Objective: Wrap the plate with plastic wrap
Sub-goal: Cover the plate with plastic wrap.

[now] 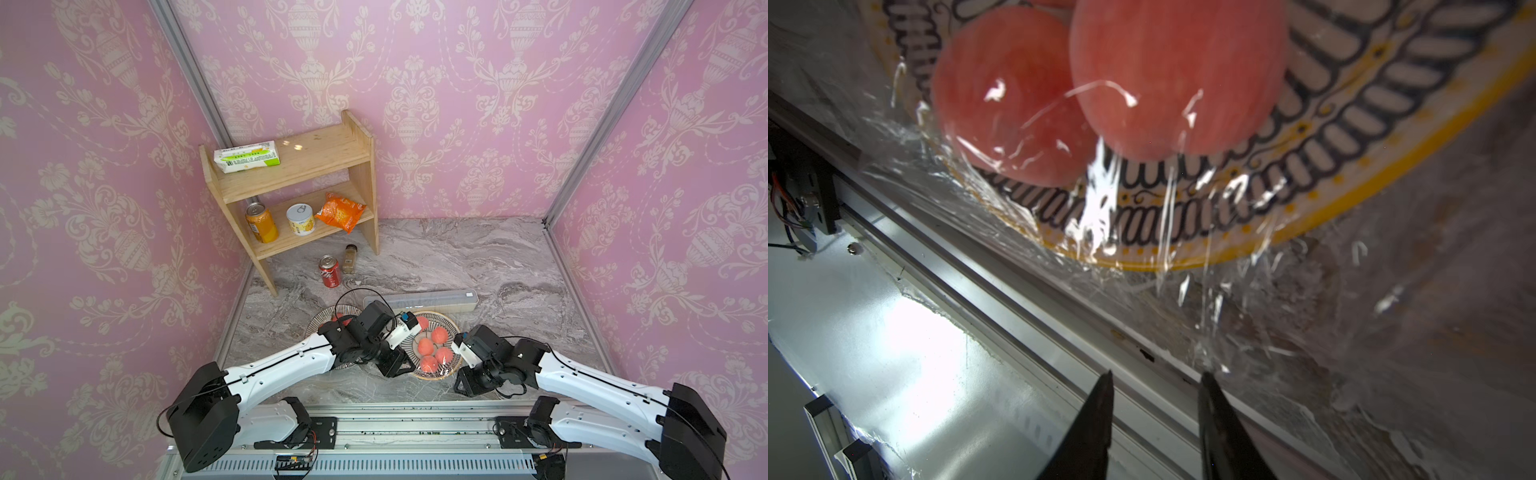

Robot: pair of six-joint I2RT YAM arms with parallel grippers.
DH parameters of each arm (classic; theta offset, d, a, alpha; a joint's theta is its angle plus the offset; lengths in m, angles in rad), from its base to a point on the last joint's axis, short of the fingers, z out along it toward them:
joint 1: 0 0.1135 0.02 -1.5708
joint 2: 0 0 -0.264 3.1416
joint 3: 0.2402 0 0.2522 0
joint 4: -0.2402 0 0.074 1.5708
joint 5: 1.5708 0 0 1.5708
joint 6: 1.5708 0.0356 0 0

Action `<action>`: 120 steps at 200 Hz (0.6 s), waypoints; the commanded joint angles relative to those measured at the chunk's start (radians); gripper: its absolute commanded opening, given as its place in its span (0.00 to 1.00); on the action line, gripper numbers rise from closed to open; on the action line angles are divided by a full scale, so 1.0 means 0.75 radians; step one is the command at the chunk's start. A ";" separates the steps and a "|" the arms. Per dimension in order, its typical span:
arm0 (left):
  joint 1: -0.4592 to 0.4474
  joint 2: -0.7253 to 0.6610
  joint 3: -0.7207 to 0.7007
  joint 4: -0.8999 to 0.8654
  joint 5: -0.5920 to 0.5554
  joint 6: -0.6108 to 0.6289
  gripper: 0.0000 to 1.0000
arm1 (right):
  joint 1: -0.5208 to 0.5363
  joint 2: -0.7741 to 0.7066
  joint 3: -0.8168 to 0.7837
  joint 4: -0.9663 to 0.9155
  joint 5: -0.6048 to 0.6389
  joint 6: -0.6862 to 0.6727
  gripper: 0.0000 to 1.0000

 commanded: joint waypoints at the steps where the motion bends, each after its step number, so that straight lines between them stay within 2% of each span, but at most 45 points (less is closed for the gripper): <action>1: 0.010 0.038 -0.047 0.052 -0.018 -0.086 0.39 | 0.011 -0.069 0.063 -0.096 0.044 -0.020 0.40; 34: 0.013 0.135 -0.033 0.087 -0.046 -0.093 0.50 | 0.010 -0.009 0.058 0.100 0.003 0.023 0.46; 66: 0.016 0.248 0.021 0.118 0.007 -0.090 0.50 | 0.010 0.068 0.080 0.149 0.016 0.010 0.47; 120: 0.017 0.329 0.063 0.128 0.006 -0.025 0.50 | 0.010 0.066 0.060 0.140 0.031 0.007 0.48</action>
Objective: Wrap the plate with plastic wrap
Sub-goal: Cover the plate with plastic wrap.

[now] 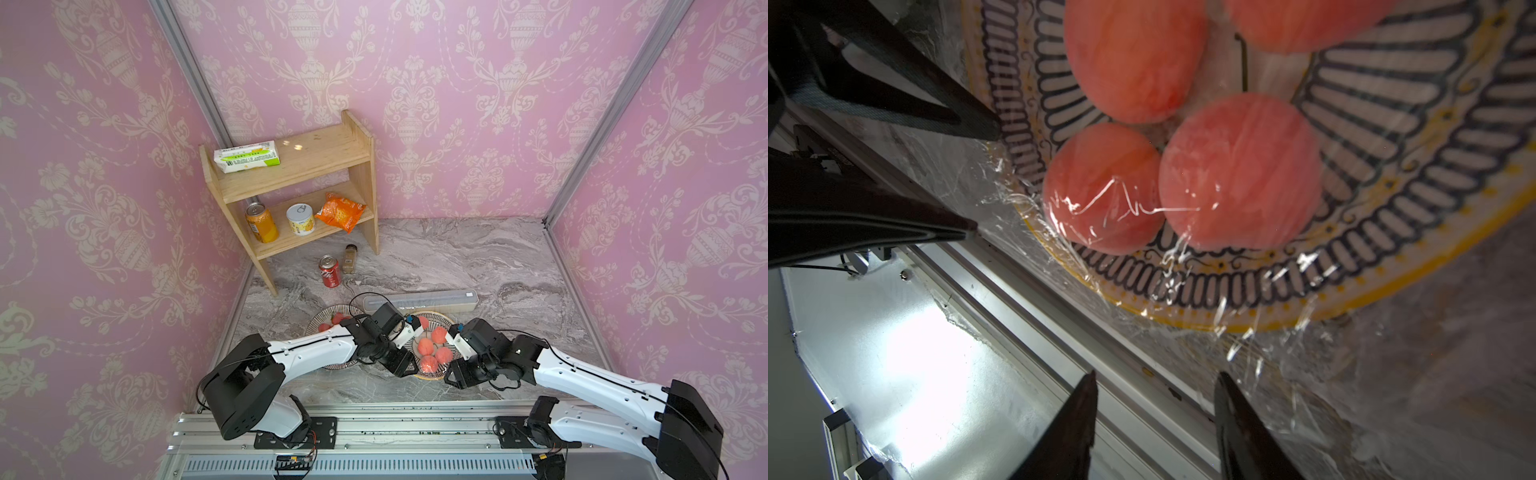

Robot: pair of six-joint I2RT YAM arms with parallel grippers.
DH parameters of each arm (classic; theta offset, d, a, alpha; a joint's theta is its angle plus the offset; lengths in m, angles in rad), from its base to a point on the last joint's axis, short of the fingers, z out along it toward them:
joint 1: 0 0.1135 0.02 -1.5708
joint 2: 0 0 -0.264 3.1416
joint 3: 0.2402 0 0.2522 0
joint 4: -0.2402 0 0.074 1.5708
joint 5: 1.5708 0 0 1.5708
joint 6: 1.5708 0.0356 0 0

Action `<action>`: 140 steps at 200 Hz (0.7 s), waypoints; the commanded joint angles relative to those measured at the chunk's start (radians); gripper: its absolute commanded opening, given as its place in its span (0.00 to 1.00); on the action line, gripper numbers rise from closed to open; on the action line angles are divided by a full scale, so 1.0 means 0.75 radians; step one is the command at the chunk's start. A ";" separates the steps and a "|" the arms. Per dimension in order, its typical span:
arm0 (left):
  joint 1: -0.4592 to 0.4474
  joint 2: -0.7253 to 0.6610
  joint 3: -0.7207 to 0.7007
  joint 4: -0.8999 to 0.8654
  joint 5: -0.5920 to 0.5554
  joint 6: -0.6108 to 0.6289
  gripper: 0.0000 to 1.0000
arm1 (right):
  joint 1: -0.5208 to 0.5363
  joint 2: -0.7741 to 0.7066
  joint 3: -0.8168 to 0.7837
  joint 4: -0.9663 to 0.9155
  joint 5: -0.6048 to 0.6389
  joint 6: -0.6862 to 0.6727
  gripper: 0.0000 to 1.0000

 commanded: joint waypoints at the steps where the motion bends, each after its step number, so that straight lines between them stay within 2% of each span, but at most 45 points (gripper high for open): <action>1: 0.009 0.029 0.052 0.024 0.020 0.041 0.49 | 0.008 -0.008 0.016 0.008 0.023 -0.005 0.48; 27: 0.009 0.064 0.058 0.016 0.091 0.047 0.37 | 0.008 -0.013 -0.003 0.013 0.033 0.001 0.49; 57: 0.008 0.044 0.026 0.008 0.101 0.053 0.35 | 0.006 -0.010 -0.011 0.022 0.028 0.002 0.49; 104: 0.008 0.007 -0.017 0.032 0.157 0.037 0.14 | 0.006 0.000 -0.018 0.103 -0.074 -0.001 0.45; 140: 0.006 -0.008 -0.083 0.029 0.155 0.028 0.11 | 0.008 0.008 -0.020 0.168 -0.139 -0.016 0.45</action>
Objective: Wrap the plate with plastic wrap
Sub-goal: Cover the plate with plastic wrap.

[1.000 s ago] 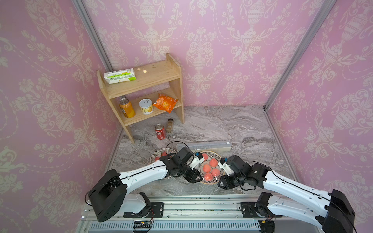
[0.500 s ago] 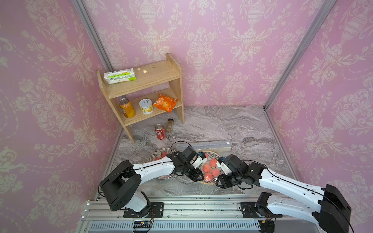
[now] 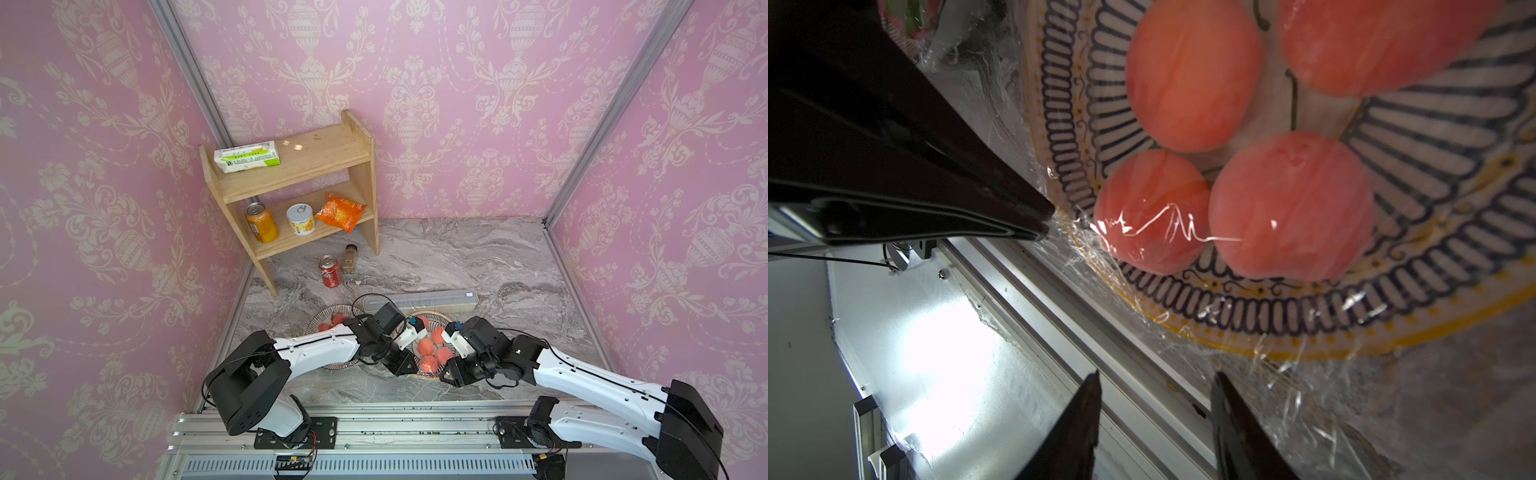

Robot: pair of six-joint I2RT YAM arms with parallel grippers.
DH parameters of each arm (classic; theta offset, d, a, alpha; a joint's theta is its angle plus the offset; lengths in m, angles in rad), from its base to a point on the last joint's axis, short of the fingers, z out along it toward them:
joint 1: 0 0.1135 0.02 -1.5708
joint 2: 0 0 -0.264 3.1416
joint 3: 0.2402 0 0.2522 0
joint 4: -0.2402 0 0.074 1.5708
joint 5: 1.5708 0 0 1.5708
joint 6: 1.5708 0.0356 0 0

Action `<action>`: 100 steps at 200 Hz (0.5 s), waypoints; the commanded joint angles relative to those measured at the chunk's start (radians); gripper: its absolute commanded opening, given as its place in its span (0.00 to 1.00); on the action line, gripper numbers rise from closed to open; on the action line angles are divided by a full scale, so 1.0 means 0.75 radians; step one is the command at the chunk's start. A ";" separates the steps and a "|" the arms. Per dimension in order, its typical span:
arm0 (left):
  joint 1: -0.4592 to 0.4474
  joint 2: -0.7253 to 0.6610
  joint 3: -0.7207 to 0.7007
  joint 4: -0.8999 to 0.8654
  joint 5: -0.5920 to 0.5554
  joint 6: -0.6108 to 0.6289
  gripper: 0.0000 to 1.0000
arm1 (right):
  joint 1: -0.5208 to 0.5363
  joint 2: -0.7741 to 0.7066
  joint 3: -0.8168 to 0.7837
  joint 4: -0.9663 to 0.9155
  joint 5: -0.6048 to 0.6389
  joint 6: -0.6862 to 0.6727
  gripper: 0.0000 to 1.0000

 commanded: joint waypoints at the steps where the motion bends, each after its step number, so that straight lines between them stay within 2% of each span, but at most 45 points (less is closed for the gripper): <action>1: 0.006 -0.038 -0.066 -0.014 0.036 -0.004 0.11 | 0.008 0.008 -0.020 0.066 -0.068 -0.015 0.45; 15: 0.005 -0.044 -0.085 -0.017 0.030 -0.007 0.11 | 0.008 0.034 -0.024 0.082 -0.084 -0.019 0.44; 60: 0.005 -0.037 -0.114 0.003 -0.002 -0.018 0.12 | 0.014 0.103 -0.056 0.104 -0.093 -0.003 0.30; 87: 0.007 -0.015 -0.111 0.020 -0.045 -0.027 0.13 | 0.016 0.085 -0.095 0.100 -0.084 0.018 0.14; 100: 0.007 -0.006 -0.114 0.033 -0.061 -0.038 0.13 | 0.017 0.064 -0.117 0.083 -0.050 0.030 0.14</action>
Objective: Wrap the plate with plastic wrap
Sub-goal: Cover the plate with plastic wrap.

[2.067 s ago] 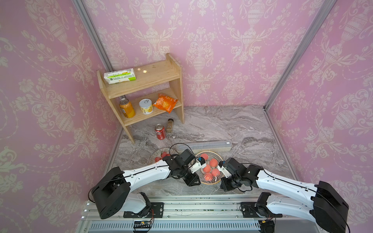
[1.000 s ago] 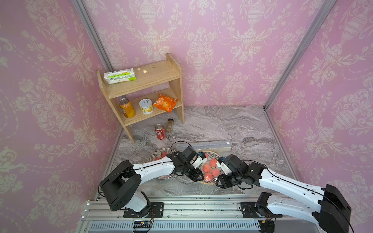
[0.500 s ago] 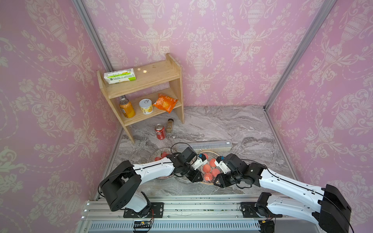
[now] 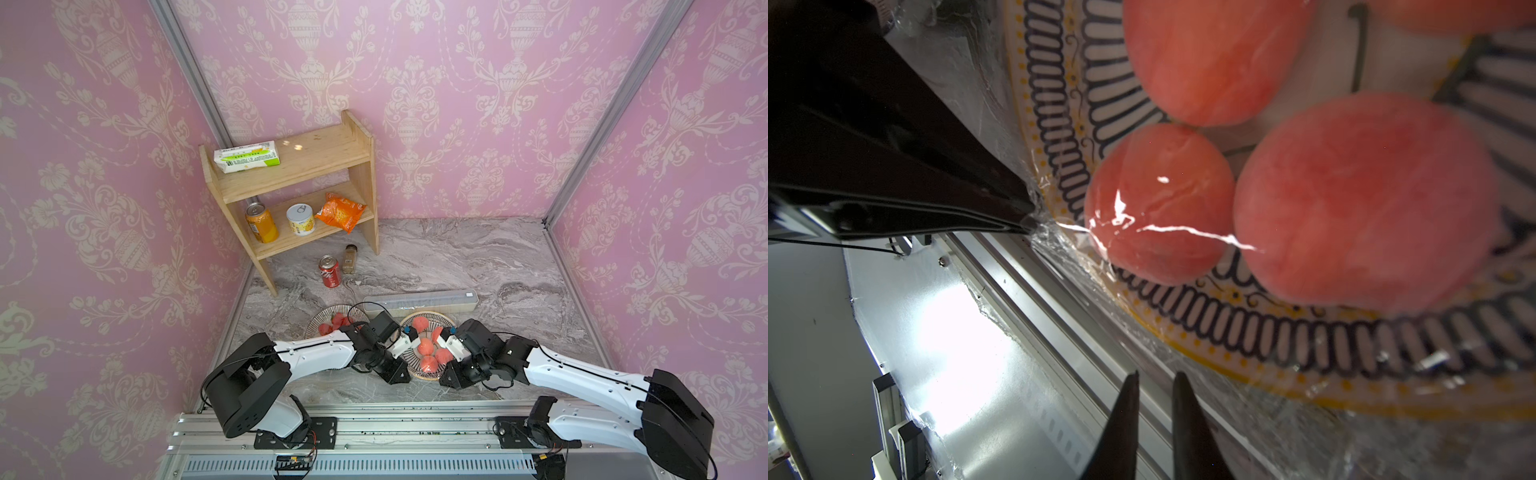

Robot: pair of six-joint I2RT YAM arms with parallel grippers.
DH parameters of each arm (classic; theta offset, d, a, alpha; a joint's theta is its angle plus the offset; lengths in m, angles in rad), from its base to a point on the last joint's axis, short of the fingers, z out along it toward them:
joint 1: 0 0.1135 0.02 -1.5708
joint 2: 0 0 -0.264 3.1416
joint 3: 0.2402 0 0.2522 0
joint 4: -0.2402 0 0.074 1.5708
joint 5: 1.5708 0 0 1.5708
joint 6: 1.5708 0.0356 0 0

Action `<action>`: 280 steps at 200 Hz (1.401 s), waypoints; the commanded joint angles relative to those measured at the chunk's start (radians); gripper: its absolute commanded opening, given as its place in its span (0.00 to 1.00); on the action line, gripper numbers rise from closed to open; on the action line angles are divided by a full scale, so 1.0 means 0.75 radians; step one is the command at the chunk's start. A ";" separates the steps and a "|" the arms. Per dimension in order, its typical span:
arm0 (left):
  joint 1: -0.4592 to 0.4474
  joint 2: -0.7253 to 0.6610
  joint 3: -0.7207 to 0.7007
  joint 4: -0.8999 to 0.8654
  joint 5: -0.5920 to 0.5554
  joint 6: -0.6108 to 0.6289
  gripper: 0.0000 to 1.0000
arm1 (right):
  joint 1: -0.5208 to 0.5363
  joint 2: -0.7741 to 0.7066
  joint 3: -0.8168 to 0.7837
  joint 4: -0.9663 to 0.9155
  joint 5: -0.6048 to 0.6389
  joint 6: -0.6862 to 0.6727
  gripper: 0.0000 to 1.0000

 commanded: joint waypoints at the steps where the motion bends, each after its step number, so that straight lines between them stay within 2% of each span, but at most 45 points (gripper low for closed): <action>1: 0.006 0.012 -0.013 0.026 -0.049 -0.030 0.13 | 0.013 -0.034 -0.049 -0.024 0.034 0.016 0.14; 45: 0.017 0.010 -0.035 0.078 -0.129 -0.091 0.15 | 0.012 -0.049 -0.083 -0.031 0.147 0.076 0.14; 134: 0.078 0.014 -0.048 0.090 -0.237 -0.127 0.18 | -0.054 -0.069 -0.117 0.058 0.344 0.138 0.21; 162: 0.103 -0.004 -0.036 0.067 -0.310 -0.142 0.21 | -0.118 -0.116 -0.099 -0.011 0.401 0.132 0.35; 184: 0.103 -0.099 -0.018 -0.024 -0.349 -0.130 0.31 | -0.127 -0.233 -0.036 -0.208 0.432 0.106 0.46; 208: 0.106 -0.266 0.004 -0.131 -0.374 -0.126 0.36 | -0.131 -0.403 -0.020 -0.308 0.348 0.132 0.63; 218: 0.111 -0.332 0.006 -0.145 -0.393 -0.155 0.45 | -0.131 -0.445 -0.029 -0.300 0.302 0.170 0.71; 226: 0.118 -0.376 0.004 -0.139 -0.418 -0.206 0.56 | -0.137 -0.462 -0.037 -0.277 0.271 0.206 0.77; 239: 0.149 -0.420 -0.002 -0.093 -0.427 -0.313 0.67 | -0.147 -0.462 -0.039 -0.224 0.250 0.266 0.85; 259: 0.207 -0.410 -0.029 0.075 -0.381 -0.553 0.70 | -0.192 -0.430 -0.040 -0.126 0.253 0.369 0.98; 280: 0.222 -0.329 -0.035 0.236 -0.350 -0.722 0.71 | -0.242 -0.358 -0.067 0.055 0.173 0.439 1.00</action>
